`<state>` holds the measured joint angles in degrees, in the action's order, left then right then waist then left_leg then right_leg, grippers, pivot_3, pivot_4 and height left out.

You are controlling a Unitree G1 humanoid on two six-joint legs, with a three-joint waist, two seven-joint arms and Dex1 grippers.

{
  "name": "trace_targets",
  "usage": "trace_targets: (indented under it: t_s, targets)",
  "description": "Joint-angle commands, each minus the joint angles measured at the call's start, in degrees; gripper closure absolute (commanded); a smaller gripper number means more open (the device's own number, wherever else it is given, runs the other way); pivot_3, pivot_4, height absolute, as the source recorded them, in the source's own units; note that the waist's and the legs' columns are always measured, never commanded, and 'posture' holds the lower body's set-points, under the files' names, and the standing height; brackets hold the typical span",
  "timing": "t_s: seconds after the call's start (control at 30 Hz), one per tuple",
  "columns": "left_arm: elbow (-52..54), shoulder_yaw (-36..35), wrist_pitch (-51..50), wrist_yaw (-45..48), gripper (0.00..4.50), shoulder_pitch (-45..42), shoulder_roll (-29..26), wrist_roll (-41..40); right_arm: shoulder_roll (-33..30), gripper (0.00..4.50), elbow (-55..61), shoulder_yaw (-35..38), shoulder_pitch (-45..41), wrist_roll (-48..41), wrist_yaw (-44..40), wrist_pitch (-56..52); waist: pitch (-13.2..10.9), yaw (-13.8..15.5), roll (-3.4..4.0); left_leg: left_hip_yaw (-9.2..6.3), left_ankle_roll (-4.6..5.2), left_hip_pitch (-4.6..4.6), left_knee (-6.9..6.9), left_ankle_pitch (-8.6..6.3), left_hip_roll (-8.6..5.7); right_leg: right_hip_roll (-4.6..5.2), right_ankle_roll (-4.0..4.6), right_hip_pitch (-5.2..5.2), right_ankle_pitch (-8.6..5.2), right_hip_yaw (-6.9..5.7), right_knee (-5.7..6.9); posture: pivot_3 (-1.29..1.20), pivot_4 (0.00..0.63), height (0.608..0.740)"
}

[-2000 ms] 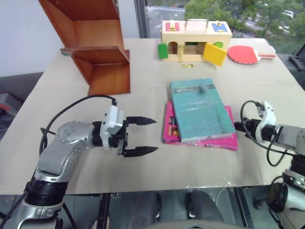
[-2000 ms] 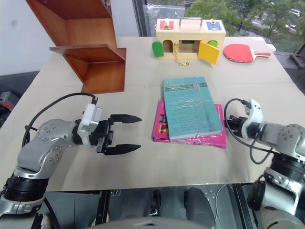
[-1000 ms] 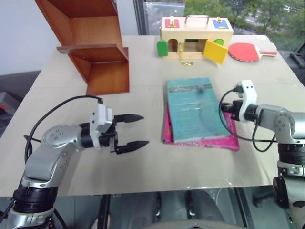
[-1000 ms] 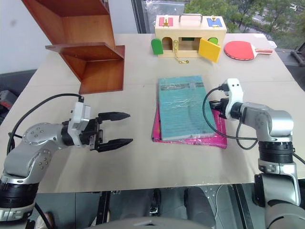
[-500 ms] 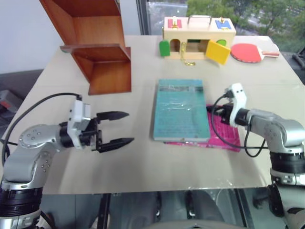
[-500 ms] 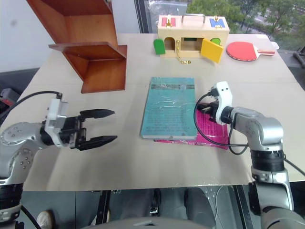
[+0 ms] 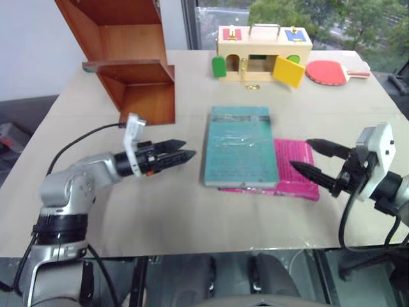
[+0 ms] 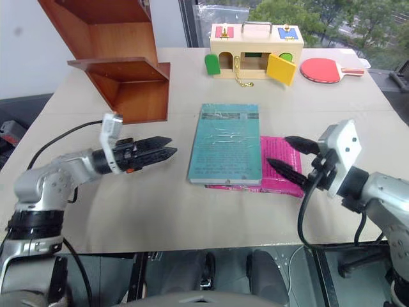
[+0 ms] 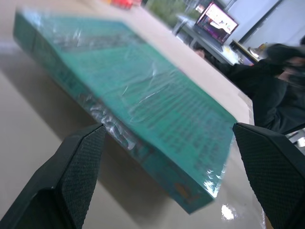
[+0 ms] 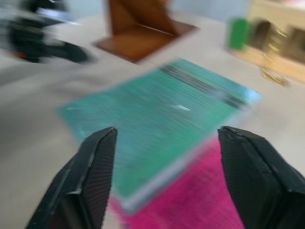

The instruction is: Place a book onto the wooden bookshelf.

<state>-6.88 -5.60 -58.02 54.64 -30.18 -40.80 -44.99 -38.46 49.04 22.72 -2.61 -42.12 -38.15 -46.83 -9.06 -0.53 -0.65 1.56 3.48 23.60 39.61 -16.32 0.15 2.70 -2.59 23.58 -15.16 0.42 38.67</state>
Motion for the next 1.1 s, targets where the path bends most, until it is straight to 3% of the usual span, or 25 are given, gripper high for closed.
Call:
trace_targets:
  t_s: [0.03,0.1,0.47,0.63,0.73,0.8,0.83,0.97,1.0,1.03,1.1]
  targets:
    - [-7.1,1.8,-5.4,-1.1,0.0,-4.7,1.2,1.2,-2.1,0.46,2.4,-1.7,1.0,0.2,-0.3,1.7,0.0,-0.2,-0.02,0.08,-0.01,-0.03,0.04,0.01,-0.02,-0.01,0.0,0.01,0.0,-0.01,0.06,0.0,0.15,0.74]
    - [-13.1,1.6,-7.3,-0.6,0.0,-8.2,2.3,1.5,-1.5,0.06,3.3,-2.7,1.6,-0.4,0.3,2.8,0.0,-0.1,-0.06,0.09,-0.03,-0.02,0.11,0.02,-0.03,-0.01,0.0,0.01,0.0,-0.05,0.09,0.0,0.15,0.74]
    - [-45.2,0.0,-11.1,1.4,0.0,-26.8,15.2,6.3,-2.3,0.06,7.8,-3.8,8.3,4.7,5.1,7.4,0.0,1.1,-0.12,-0.12,-0.17,0.24,0.62,0.1,-0.06,-0.02,0.0,-0.01,-0.02,-0.35,0.18,0.0,0.15,0.74]
    - [-52.0,0.8,-10.0,5.1,0.0,-30.4,18.2,9.0,-1.6,0.06,9.9,-4.7,10.5,6.4,7.9,7.6,-0.1,1.1,-0.13,-0.1,-0.17,0.25,0.62,0.1,-0.06,-0.03,-0.01,-0.01,-0.02,-0.32,0.19,0.0,0.15,0.74]
    - [-54.1,0.7,-9.8,7.0,0.68,-31.5,18.5,9.9,-1.4,0.0,10.9,-4.8,11.9,7.2,9.1,8.0,-0.1,1.2,-0.13,-0.11,-0.16,0.24,0.62,0.1,-0.06,-0.03,-0.01,-0.01,-0.02,-0.33,0.2,0.0,0.15,0.74]
    - [-54.7,1.1,-10.0,9.1,1.4,-31.8,18.3,10.8,-1.5,0.0,11.0,-5.1,12.6,7.4,9.7,8.7,-0.1,1.2,-0.13,-0.12,-0.17,0.24,0.62,0.1,-0.05,-0.04,0.0,-0.01,-0.02,-0.33,0.21,0.0,0.15,0.74]
    - [-55.1,1.0,-10.4,10.3,1.98,-31.9,18.2,11.2,-1.5,0.0,11.0,-5.3,13.1,7.6,10.2,9.1,-0.1,1.2,-0.13,-0.12,-0.17,0.24,0.62,0.1,-0.05,-0.04,0.0,-0.01,-0.02,-0.33,0.2,0.0,0.15,0.74]
    - [-55.3,-0.7,-12.3,11.7,3.49,-31.8,17.0,11.8,-1.4,0.0,11.0,-6.3,14.5,8.2,11.3,10.2,-0.1,1.2,-0.14,-0.11,-0.18,0.24,0.62,0.11,-0.06,-0.03,0.0,-0.01,-0.02,-0.32,0.2,0.0,0.15,0.74]
    - [-55.0,-1.0,-13.0,11.9,4.07,-31.7,16.6,11.8,-1.3,0.0,11.0,-6.5,14.8,8.3,11.4,10.3,-0.1,1.2,-0.14,-0.11,-0.18,0.25,0.62,0.11,-0.05,-0.03,0.0,-0.01,-0.02,-0.33,0.2,0.0,0.15,0.74]
    - [-54.4,-1.8,-14.3,12.1,4.35,-31.7,15.9,11.2,-1.2,0.0,11.0,-6.5,15.1,8.1,11.5,10.3,-0.1,1.1,-0.14,-0.12,-0.18,0.25,0.62,0.1,-0.04,-0.03,0.0,-0.01,-0.02,-0.33,0.2,0.0,0.15,0.74]
    - [-51.7,-3.1,-17.4,13.4,4.48,-31.3,13.9,9.9,-0.7,0.0,11.0,-6.9,15.5,7.7,11.9,10.5,-0.1,0.8,-0.15,-0.12,-0.17,0.24,0.62,0.1,-0.03,-0.04,0.0,-0.01,-0.02,-0.32,0.21,0.0,0.15,0.74]
